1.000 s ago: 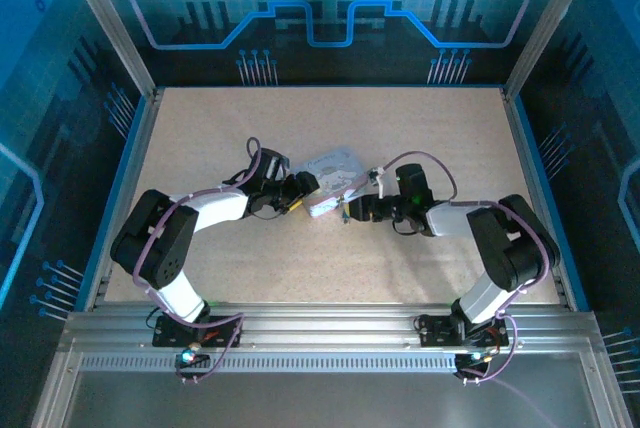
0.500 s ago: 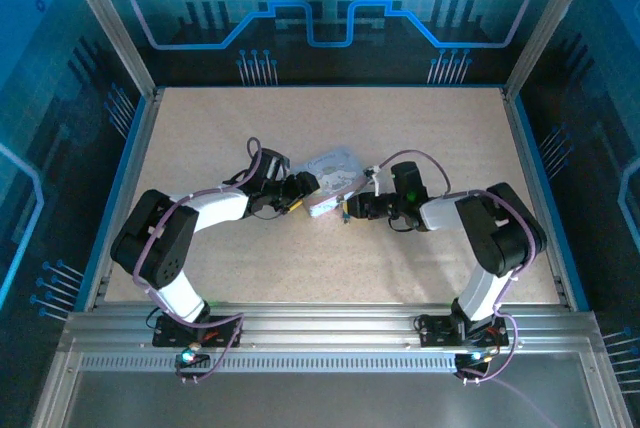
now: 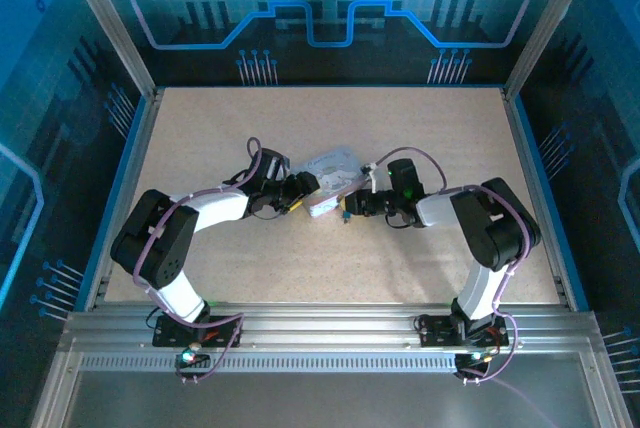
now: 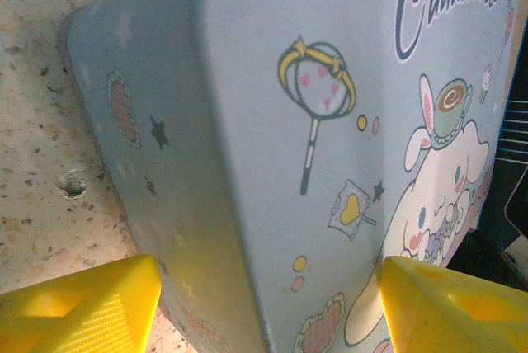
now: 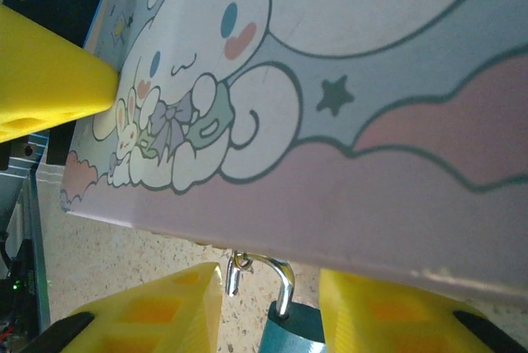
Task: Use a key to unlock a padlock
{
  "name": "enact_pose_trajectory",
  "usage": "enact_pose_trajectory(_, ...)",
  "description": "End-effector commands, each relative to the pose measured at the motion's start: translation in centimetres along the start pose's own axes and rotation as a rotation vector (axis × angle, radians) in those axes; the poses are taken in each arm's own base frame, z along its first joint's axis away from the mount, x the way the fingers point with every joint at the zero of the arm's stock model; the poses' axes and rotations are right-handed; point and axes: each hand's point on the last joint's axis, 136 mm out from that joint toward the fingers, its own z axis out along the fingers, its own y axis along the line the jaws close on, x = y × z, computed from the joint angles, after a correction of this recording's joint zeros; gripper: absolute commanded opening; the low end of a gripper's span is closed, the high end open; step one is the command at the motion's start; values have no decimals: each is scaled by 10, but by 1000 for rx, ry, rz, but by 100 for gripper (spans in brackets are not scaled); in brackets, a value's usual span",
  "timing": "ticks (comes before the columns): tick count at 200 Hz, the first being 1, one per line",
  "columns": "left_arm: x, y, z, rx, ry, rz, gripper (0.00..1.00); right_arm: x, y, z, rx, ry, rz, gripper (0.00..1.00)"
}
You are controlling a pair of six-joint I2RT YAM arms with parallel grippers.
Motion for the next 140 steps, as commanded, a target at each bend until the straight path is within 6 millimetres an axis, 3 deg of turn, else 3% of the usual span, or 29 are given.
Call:
enact_pose_trajectory(1, 17, 24, 7, -82, 46, -32, 71, -1, 6, 8, -30, 10, -9, 35)
enact_pose_trajectory(140, 18, 26, 7, -85, 48, -32, 71, 5, 1, 9, -10, 30, 11, 18)
